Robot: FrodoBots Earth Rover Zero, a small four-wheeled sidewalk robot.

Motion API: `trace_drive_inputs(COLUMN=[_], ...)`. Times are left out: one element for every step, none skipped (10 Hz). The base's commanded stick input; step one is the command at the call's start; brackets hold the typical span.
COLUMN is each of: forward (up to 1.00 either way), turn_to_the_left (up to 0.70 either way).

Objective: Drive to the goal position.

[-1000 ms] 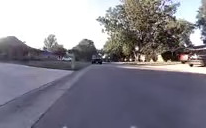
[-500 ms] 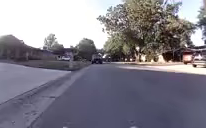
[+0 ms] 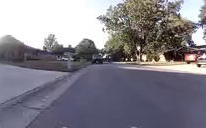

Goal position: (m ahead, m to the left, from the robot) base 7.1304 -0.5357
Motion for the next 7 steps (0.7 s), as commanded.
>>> trace_drive_inputs(forward=[1.00, 1.00, 1.00, 1.00, 1.00, 1.00, 1.00], turn_to_the_left=[0.00, 0.00, 0.00, 0.00, 0.00, 0.00, 0.00])
